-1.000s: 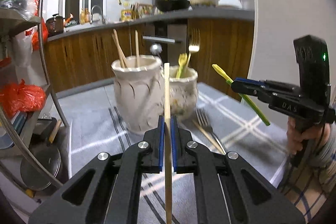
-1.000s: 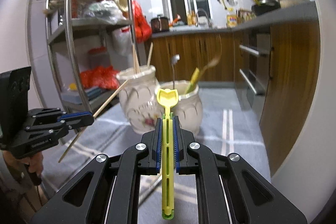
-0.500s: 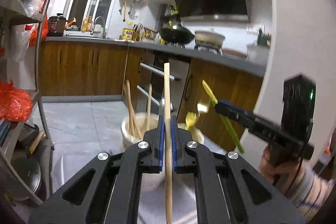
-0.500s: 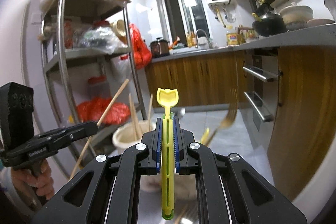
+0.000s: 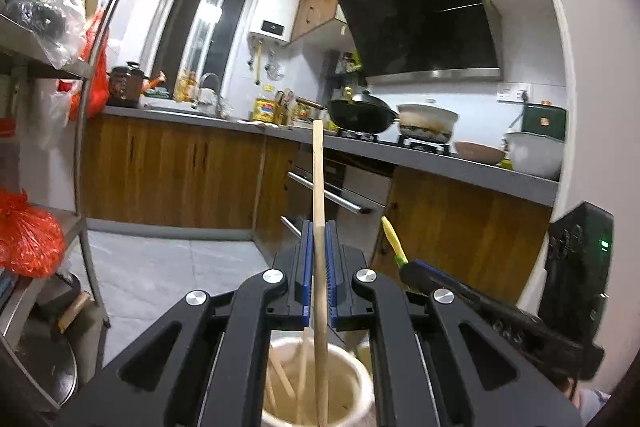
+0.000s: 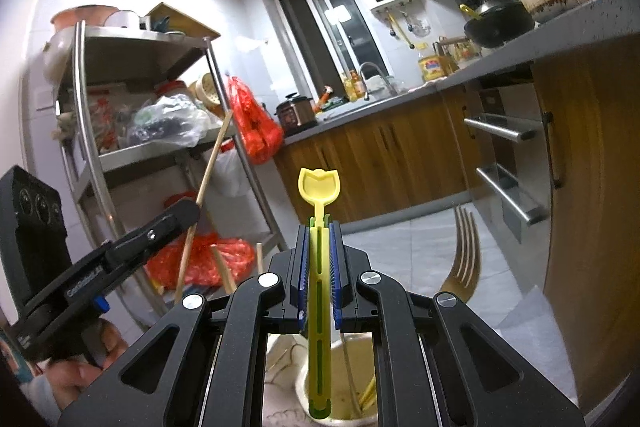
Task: Organize utensils
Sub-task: 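Carry the chopstick to the tall cup with left tool while right carries yellow spoon to short cup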
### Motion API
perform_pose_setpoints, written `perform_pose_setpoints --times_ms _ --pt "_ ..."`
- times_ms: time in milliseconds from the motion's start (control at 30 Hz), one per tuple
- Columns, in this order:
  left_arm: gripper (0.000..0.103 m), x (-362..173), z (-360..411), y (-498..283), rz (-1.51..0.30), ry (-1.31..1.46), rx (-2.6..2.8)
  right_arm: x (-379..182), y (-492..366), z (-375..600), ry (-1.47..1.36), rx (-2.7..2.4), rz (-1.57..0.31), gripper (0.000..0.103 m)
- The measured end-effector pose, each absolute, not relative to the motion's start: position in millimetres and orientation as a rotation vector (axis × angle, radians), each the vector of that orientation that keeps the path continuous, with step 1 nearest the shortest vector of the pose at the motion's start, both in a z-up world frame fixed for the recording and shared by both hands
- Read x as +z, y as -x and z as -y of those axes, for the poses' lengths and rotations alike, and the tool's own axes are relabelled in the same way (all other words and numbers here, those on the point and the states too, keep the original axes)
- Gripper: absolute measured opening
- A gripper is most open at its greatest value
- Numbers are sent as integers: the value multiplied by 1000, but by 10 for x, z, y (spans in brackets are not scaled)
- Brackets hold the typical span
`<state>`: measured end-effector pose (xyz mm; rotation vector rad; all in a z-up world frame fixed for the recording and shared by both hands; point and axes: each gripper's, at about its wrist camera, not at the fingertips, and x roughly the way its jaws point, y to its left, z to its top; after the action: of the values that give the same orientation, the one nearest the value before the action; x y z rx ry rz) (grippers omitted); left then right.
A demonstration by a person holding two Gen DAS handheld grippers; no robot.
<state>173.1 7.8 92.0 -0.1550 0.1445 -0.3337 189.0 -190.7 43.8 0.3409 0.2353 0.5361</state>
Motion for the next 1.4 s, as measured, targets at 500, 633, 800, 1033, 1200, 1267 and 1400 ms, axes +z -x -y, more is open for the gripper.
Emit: perform_pose_setpoints --times_ms 500,633,800,1033,1200,1267,1400 --pt "6 659 2 -1706 -95 62 -271 232 -1911 1593 -136 409 -207 10" --pt "6 598 -20 -1666 -113 52 -277 183 -1912 1501 -58 373 -229 10" --pt "6 516 -77 -1594 -150 51 -284 162 -1791 1431 31 348 -246 10" --pt "6 378 -141 -1443 -173 43 -279 114 -1696 1460 42 372 -299 10" --pt "6 327 -164 -1411 -179 47 -278 70 -1674 1490 33 397 -343 10" --pt "6 321 -176 -1414 -184 59 -284 60 -1680 1501 28 408 -352 10" --pt "6 287 -156 -1418 -195 50 -291 46 -1681 1502 19 421 -362 10"
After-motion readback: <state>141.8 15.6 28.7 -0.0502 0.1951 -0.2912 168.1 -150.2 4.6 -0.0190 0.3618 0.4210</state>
